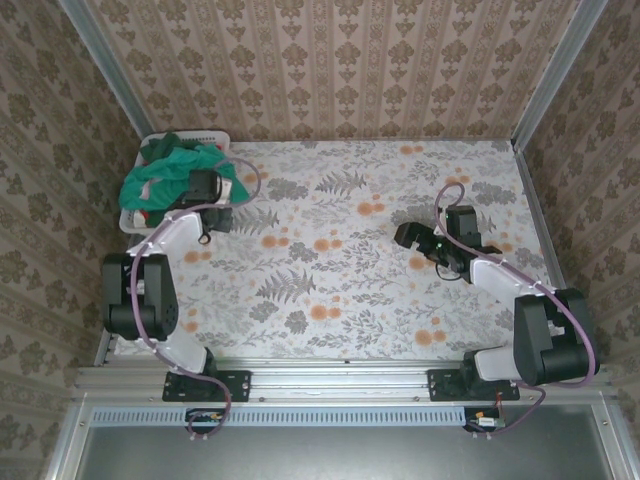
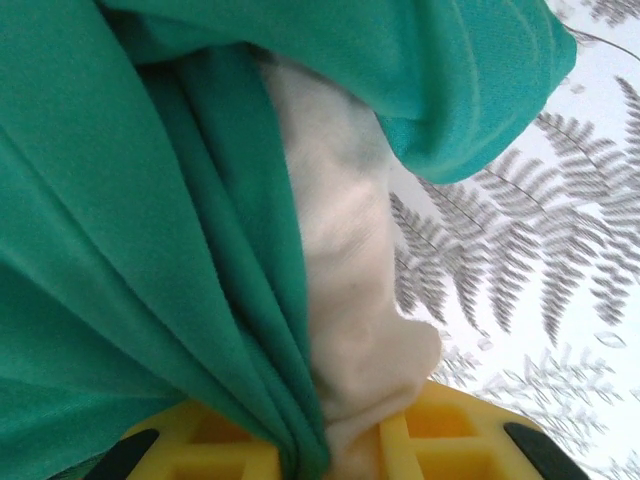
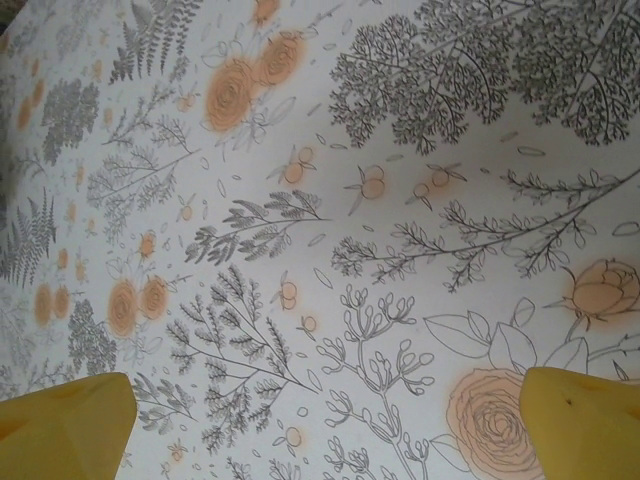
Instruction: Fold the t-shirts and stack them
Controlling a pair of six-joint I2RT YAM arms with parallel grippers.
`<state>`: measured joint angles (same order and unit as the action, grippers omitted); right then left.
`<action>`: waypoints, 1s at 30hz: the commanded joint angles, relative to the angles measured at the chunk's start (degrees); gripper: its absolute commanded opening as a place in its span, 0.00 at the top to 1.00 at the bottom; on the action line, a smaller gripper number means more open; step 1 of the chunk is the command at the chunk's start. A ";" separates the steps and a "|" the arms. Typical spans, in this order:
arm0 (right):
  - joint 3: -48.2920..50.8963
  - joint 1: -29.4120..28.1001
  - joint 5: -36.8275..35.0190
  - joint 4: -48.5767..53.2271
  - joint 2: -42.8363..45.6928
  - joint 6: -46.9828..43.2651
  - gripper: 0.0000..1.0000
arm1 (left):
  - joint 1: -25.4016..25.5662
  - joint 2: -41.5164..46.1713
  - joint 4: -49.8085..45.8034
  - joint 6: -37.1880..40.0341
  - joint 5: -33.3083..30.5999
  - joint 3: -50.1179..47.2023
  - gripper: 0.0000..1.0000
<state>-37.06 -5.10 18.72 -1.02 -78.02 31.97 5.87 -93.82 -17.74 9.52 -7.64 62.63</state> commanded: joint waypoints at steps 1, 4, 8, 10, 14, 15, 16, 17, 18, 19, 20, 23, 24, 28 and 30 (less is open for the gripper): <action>-2.26 -0.12 0.83 2.05 0.32 0.16 0.00 | -1.56 -3.21 1.93 3.76 1.51 2.07 0.87; -2.57 -0.25 0.65 2.42 0.62 -0.02 0.00 | -2.51 -4.99 1.06 4.48 -0.66 4.50 0.85; -2.66 -0.34 0.10 3.18 1.02 -0.80 0.00 | -4.76 -5.67 0.17 6.81 1.64 7.13 0.83; -2.89 -0.35 -0.32 3.79 0.95 -1.05 0.00 | -4.95 -6.06 -0.56 7.58 1.50 8.16 0.82; -2.85 -0.35 -0.54 3.65 0.94 -0.92 0.00 | -4.74 -7.08 -3.06 7.07 3.55 10.91 0.46; -2.93 -0.41 -0.56 3.64 0.87 -0.85 0.00 | -4.47 -6.93 -3.46 6.41 4.14 11.48 0.41; -3.08 -0.43 -0.47 3.72 0.99 -0.84 0.00 | -4.03 -6.53 -3.92 5.94 4.44 12.12 0.35; -3.27 -0.43 -0.52 4.04 1.10 -0.84 0.00 | -3.41 -6.09 -4.96 5.57 5.03 12.98 0.27; -3.37 -0.37 -0.50 4.29 1.20 -0.93 0.00 | -2.70 -5.42 -6.01 5.36 5.43 13.85 0.22; -3.53 -0.52 -0.68 4.63 1.53 -1.09 0.00 | -1.82 -4.43 -6.87 4.93 5.30 14.82 0.13; -3.63 -0.52 -0.92 5.00 1.78 -1.19 0.00 | -0.99 -3.46 -7.29 4.74 5.12 15.41 0.05; -3.39 -0.61 -1.98 5.48 3.16 -1.37 0.00 | -0.02 0.20 -2.80 -0.40 5.16 14.90 0.00; -3.24 -0.69 -2.40 5.47 3.54 -1.28 0.00 | -0.47 0.96 -1.55 -3.48 6.46 15.11 0.00; -2.76 -0.85 -2.47 5.40 4.11 -1.24 0.00 | -1.25 -0.49 -1.82 -9.57 1.68 19.81 0.00; -2.43 -0.90 -2.68 5.66 4.14 -1.62 0.00 | -1.57 -3.49 -6.02 -11.02 -2.72 24.94 0.00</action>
<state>-39.03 -5.54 17.34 3.09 -74.96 31.48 5.10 -94.65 -20.80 4.23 -4.80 81.14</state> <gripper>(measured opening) 0.999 0.997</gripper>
